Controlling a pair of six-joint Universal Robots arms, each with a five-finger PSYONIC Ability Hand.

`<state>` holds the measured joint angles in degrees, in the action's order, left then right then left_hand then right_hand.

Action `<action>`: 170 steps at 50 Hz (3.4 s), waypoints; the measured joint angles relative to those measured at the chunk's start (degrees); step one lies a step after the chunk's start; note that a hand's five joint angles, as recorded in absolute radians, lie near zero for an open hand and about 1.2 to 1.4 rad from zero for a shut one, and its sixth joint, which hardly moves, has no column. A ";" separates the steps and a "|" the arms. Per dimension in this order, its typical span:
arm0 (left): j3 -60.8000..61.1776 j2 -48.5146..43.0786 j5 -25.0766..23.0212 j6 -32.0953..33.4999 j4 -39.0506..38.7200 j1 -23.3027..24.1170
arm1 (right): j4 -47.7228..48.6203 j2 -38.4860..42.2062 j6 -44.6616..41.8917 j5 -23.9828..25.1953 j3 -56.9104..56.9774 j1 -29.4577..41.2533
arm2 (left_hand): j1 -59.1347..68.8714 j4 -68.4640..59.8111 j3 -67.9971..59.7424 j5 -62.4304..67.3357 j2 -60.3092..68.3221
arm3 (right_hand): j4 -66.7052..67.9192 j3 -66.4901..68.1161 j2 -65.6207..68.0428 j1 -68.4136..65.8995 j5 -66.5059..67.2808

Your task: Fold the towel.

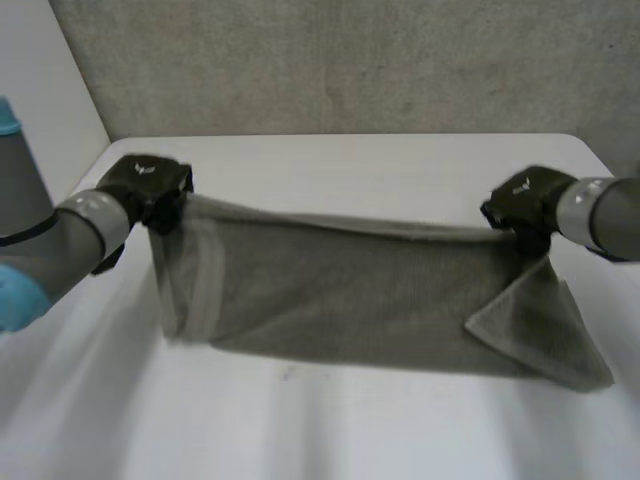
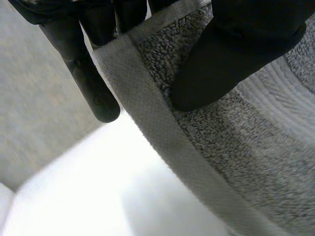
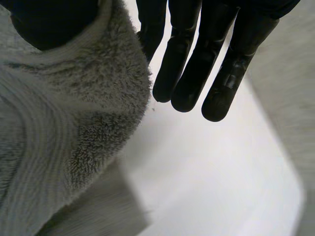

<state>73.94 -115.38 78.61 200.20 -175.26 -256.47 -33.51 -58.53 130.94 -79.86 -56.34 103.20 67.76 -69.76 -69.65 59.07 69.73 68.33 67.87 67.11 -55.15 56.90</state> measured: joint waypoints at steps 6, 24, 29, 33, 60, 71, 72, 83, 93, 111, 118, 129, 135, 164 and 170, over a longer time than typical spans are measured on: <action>-9.00 -1.39 0.21 -1.16 -14.95 0.46 | 16.04 1.98 1.00 -3.09 8.21 2.23 | 0.00 0.00 0.00 0.00 0.00 | 0.00 0.00 0.00 0.00 0.00; 0.06 7.09 2.90 -5.54 -30.28 0.05 | 28.88 -8.17 3.94 3.79 -4.53 2.32 | 0.69 0.00 0.00 0.46 0.01 | 0.00 0.00 0.00 0.00 0.00; 9.07 6.89 2.50 -5.15 -28.88 0.02 | 16.32 -5.63 0.67 8.03 -9.34 2.33 | 0.89 0.00 0.00 0.48 0.01 | 0.00 0.00 0.00 0.00 0.00; 15.91 6.72 2.15 -4.77 -28.78 -0.60 | 11.22 -1.67 -3.37 10.26 -14.32 2.28 | 0.89 0.00 0.00 0.49 0.01 | 0.00 0.00 0.00 0.00 0.04; 23.35 8.93 1.99 -3.92 -29.00 -2.35 | 35.25 -7.42 37.54 11.02 -38.96 -5.37 | 0.89 0.00 0.00 0.50 0.01 | -37.24 -36.99 -35.58 27.58 -35.85; 23.32 11.02 2.54 -4.05 -29.07 -5.09 | 36.53 -9.09 45.85 10.05 -45.56 -7.36 | 0.89 -0.01 0.00 0.49 0.01 | -37.24 -36.99 -35.58 27.58 -35.85; 23.34 11.25 2.52 -4.10 -29.07 -5.40 | 36.57 -9.27 45.95 9.97 -45.68 -7.39 | 0.89 -0.01 0.00 0.49 0.01 | -37.24 -36.99 -35.58 27.58 -35.86; 24.94 13.48 2.07 -4.49 -28.93 -6.91 | 36.53 -14.23 45.71 9.18 -45.83 -7.28 | 0.89 -0.01 0.00 0.49 0.01 | -37.24 -36.99 -35.58 27.58 -35.85; 26.24 13.94 2.09 -4.53 -28.88 -6.42 | 36.55 -14.44 45.11 9.31 -46.90 -6.84 | 0.89 -0.01 0.00 0.49 0.01 | -14.13 -13.71 -12.82 8.47 -14.31; 27.96 20.84 2.13 -4.45 -21.49 -6.28 | 25.31 -25.93 28.41 10.41 -39.34 -9.79 | 0.89 -0.01 0.00 0.50 0.01 | -0.20 0.00 0.16 -0.02 -1.46; 28.77 31.08 2.16 -4.80 -14.01 -6.87 | 13.15 -37.48 17.59 10.27 -30.54 -11.15 | 0.89 -0.02 0.00 0.50 0.01 | -0.01 0.00 0.16 -0.02 -1.45; 29.91 32.46 2.11 -5.62 -9.42 -7.17 | 0.74 -31.10 6.44 9.51 -24.95 -11.24 | 0.89 -0.02 0.00 0.49 0.01 | 0.00 0.00 0.16 -0.02 -1.45; 29.67 24.91 2.09 -5.40 -9.60 -6.91 | 1.36 -21.06 2.85 8.15 -25.35 -10.80 | 0.89 -0.01 -0.02 0.50 0.01 | 0.00 -0.01 0.16 -0.02 -1.41; 14.26 -0.95 7.18 -5.00 -14.59 -5.35 | 27.88 6.39 -7.14 2.71 -13.41 -3.39 | 0.89 -0.02 -0.02 0.50 0.01 | 0.00 0.00 0.16 -0.02 -0.65; 5.27 -2.63 7.23 -5.24 -18.88 -3.35 | 33.99 8.04 -5.50 0.29 -0.46 -2.63 | 0.89 -0.02 -0.02 0.50 0.01 | 0.01 0.00 0.16 -0.02 -0.63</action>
<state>79.21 -118.01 85.84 194.97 -194.13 -259.82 0.48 -50.48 125.44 -79.57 -56.80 100.58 68.65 -69.77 -69.67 59.58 69.74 68.34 67.87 67.27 -55.17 56.27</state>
